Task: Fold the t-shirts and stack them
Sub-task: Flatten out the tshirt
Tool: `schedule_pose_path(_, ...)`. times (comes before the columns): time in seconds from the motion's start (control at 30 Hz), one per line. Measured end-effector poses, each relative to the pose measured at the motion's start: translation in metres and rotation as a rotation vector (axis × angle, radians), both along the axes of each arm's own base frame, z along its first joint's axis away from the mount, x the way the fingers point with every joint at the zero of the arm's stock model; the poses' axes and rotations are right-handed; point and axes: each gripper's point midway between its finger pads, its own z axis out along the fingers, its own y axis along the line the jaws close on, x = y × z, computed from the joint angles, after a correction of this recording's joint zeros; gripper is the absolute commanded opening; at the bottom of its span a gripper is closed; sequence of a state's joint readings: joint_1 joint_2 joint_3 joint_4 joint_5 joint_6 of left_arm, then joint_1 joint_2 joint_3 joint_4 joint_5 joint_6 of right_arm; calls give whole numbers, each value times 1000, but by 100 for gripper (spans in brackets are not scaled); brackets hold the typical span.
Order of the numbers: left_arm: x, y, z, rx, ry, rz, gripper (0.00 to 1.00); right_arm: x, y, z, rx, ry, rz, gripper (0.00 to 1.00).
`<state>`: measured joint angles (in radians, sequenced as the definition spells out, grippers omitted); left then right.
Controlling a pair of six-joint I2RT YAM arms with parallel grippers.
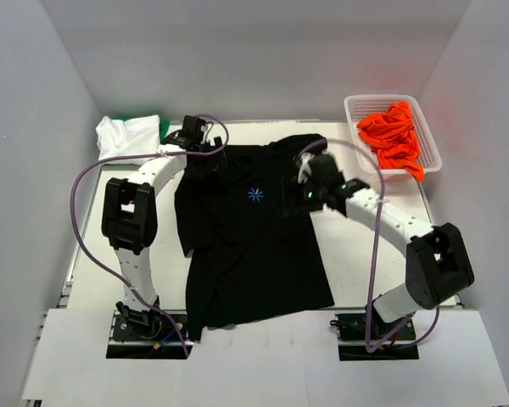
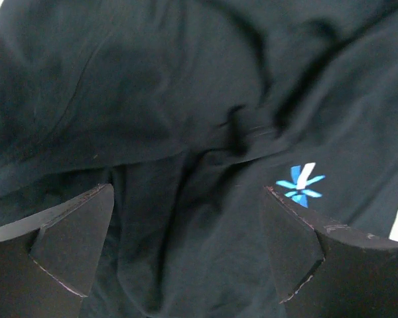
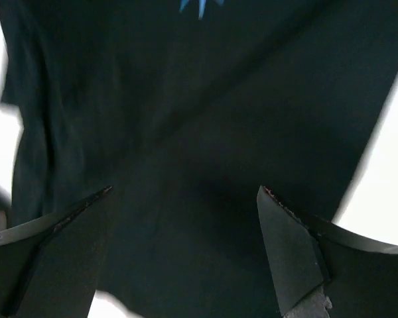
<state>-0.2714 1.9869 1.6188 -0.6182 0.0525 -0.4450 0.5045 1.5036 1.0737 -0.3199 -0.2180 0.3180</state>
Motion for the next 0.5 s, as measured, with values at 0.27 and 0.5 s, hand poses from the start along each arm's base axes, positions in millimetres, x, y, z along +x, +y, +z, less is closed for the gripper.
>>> schedule_pose_path(0.27, -16, 19, -58, 58, 138, 53, 100, -110, -12, -76, -121, 361, 58, 90)
schedule_pose_path(0.5, -28, 41, -73, 125, 157, 136, 100, -102, -7, -99, -138, 473, 11, 90)
